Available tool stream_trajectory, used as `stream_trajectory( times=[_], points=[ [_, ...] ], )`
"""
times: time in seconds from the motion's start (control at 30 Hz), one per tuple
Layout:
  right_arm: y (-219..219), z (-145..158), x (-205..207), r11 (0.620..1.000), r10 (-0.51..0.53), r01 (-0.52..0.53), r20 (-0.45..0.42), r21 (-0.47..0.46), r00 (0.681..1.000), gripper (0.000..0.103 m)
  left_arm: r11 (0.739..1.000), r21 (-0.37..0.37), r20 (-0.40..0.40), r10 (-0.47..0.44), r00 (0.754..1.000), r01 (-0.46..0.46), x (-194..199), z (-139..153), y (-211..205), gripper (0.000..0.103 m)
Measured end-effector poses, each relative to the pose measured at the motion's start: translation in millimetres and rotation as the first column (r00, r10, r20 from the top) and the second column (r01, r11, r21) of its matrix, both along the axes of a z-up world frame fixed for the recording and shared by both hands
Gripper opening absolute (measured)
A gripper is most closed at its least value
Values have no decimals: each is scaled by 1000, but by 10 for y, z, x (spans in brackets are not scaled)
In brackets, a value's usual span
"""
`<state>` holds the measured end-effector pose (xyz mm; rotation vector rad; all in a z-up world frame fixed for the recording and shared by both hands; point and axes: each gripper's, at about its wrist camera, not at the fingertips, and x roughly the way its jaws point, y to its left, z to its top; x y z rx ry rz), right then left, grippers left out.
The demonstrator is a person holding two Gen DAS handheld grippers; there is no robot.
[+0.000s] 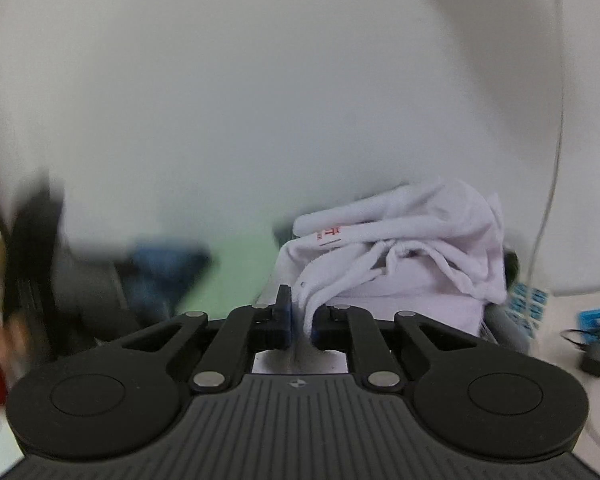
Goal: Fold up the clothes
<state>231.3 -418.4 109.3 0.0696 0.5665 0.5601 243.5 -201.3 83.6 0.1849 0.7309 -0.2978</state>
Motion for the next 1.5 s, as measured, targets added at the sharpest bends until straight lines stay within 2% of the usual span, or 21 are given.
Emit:
stream_trajectory(
  times=[0.17, 0.3, 0.33, 0.4, 0.47, 0.57, 0.63, 0.7, 0.8, 0.87, 0.93, 1.0, 1.03, 1.07, 1.1, 1.13, 1.17, 1.23, 1.27, 1.43, 1.5],
  points=[
    [196, -421, -262, 986, 85, -99, -107, -137, 991, 13, 1000, 17, -48, -14, 999, 14, -103, -68, 6, 95],
    [309, -500, -398, 977, 81, -110, -160, -185, 984, 36, 998, 56, -12, -21, 1000, 21, -153, -111, -236, 98],
    [351, -444, -529, 977, 79, -110, -168, -184, 983, 36, 997, 68, -1, -30, 1000, 30, -168, -132, -297, 98],
    [225, -301, -642, 987, 14, -31, -107, -159, 994, 39, 994, 107, 31, -43, 999, 39, -195, -143, -434, 98],
    [75, -181, -851, 989, -76, 67, -68, -135, 995, 50, 983, 179, 69, -59, 996, 46, -175, -174, -594, 98],
    [-151, -171, -603, 973, -219, 212, -88, -90, 972, 54, 965, 245, 66, -108, 992, 89, -103, -263, -819, 98],
    [-286, -317, -513, 959, -281, 276, -77, -68, 957, 62, 955, 273, 49, -131, 990, 112, -53, -347, -943, 99],
    [-262, -464, -293, 943, -325, 317, -82, -97, 942, 64, 952, 287, 47, -121, 992, 103, 47, -424, -1022, 99],
    [-337, -591, -111, 909, -417, 411, -144, -67, 898, 58, 930, 365, 79, -85, 993, 51, 196, -627, -1190, 98],
    [-474, -710, 41, 880, -457, 473, -205, 38, 866, 58, 917, 397, 91, -86, 992, 43, 278, -752, -1253, 93],
    [-571, -811, 200, 856, -449, 497, -273, 144, 851, 58, 915, 400, 87, -84, 993, 43, 337, -824, -1285, 73],
    [-577, -875, 310, 847, -452, 509, -296, 155, 842, 58, 921, 389, 84, -66, 994, 28, 367, -842, -1293, 63],
    [-564, -906, 351, 850, -442, 503, -310, 156, 842, 57, 924, 383, 82, -57, 995, 21, 382, -852, -1297, 53],
    [-549, -938, 392, 854, -431, 497, -323, 156, 842, 53, 926, 376, 84, -44, 995, 9, 370, -836, -1287, 47],
    [-535, -969, 433, 857, -421, 491, -337, 157, 842, 21, 929, 370, 87, -31, 996, -4, 354, -816, -1274, 27],
    [-497, -961, 426, 866, -410, 477, -335, 147, 848, 6, 932, 362, 85, -23, 996, -9, 327, -788, -1253, 20],
    [-458, -953, 418, 875, -400, 463, -332, 137, 854, 6, 936, 353, 82, -17, 996, -13, 298, -758, -1230, 18],
    [-318, -852, 323, 899, -379, 420, -255, 128, 889, 6, 942, 334, 76, -5, 997, -21, 241, -698, -1184, 13],
    [-257, -780, 275, 898, -402, 431, -243, 82, 883, 6, 945, 325, 73, 2, 997, -25, 212, -668, -1161, 12],
    [38, -397, -67, 927, -374, 375, -62, 7, 925, 6, 959, 279, 56, 32, 998, -47, 68, -519, -1046, 4],
    [67, -300, -181, 933, -359, 360, -31, 6, 933, 6, 964, 261, 49, 44, 998, -55, 11, -460, -1000, 3]
  ],
)
